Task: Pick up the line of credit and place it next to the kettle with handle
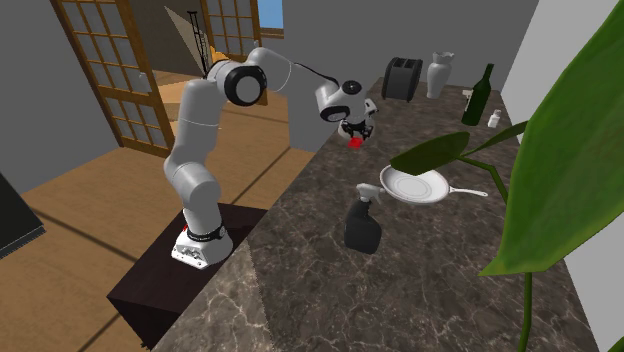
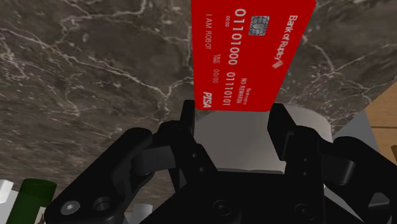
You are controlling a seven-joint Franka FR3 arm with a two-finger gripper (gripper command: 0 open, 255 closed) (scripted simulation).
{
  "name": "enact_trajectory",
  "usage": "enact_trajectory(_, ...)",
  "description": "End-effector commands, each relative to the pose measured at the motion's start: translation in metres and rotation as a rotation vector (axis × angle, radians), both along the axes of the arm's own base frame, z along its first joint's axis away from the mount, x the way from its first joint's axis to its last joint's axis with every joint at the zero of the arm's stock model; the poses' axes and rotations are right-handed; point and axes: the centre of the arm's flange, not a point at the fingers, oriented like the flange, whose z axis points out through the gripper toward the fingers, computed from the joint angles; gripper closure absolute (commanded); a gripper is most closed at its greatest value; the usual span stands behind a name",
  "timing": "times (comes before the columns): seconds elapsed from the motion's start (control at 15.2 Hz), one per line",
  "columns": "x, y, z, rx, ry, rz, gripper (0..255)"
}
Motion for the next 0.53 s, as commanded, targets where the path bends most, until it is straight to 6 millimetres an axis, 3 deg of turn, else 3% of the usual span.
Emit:
enact_trajectory(0.0,0.000,0.000,-0.011,0.000,0.000,0.000,255)
enact_trajectory(0.46,0.000,0.000,-0.047,0.000,0.000,0.000,255)
